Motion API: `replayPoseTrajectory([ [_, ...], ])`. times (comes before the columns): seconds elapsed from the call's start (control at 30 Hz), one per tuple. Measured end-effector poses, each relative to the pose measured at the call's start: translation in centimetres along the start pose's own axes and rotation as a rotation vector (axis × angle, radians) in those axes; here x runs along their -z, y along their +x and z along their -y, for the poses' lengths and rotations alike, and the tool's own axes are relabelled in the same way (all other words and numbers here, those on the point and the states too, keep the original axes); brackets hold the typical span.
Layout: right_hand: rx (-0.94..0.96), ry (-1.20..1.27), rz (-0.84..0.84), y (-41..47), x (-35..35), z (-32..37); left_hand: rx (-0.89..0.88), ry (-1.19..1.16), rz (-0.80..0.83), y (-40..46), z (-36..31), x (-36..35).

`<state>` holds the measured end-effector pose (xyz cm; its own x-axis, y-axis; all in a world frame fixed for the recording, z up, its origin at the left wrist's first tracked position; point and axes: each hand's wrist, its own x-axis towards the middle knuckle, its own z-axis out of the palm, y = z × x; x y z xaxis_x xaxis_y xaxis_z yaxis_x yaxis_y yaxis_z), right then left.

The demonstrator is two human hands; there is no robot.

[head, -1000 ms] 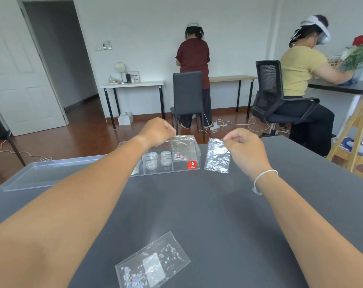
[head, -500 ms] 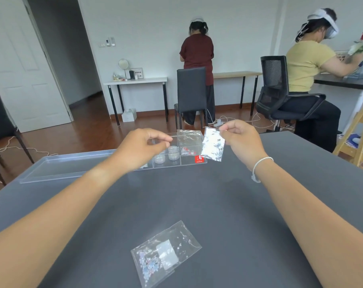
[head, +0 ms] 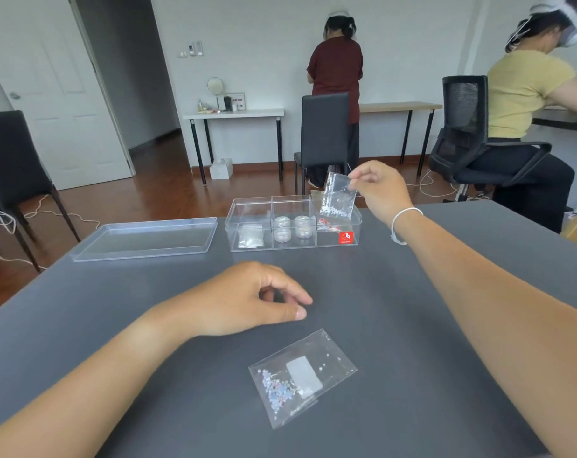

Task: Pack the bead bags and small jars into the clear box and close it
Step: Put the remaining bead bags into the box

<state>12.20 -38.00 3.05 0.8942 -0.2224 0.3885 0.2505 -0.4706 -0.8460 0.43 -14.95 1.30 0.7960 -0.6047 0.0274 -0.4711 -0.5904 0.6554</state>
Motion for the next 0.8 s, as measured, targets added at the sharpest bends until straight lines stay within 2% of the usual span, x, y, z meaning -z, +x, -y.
replayPoseTrajectory([
  [0.27,-0.008,-0.189,0.155,-0.9,-0.9,-0.9,-0.016,0.017,0.079,-0.1,-0.1,-0.6],
  [0.53,0.106,-0.290,0.048,-2.2,-0.7,-1.7,-0.034,0.086,0.152,-0.1,-0.4,-1.5],
  [0.7,0.060,-0.204,0.058,-2.9,0.3,-2.5,-0.046,0.075,0.146,0.1,-0.6,-1.5],
  [0.8,0.046,-0.270,0.084,-3.3,1.2,-3.3,-0.054,0.086,0.150,0.1,-0.6,-1.5],
])
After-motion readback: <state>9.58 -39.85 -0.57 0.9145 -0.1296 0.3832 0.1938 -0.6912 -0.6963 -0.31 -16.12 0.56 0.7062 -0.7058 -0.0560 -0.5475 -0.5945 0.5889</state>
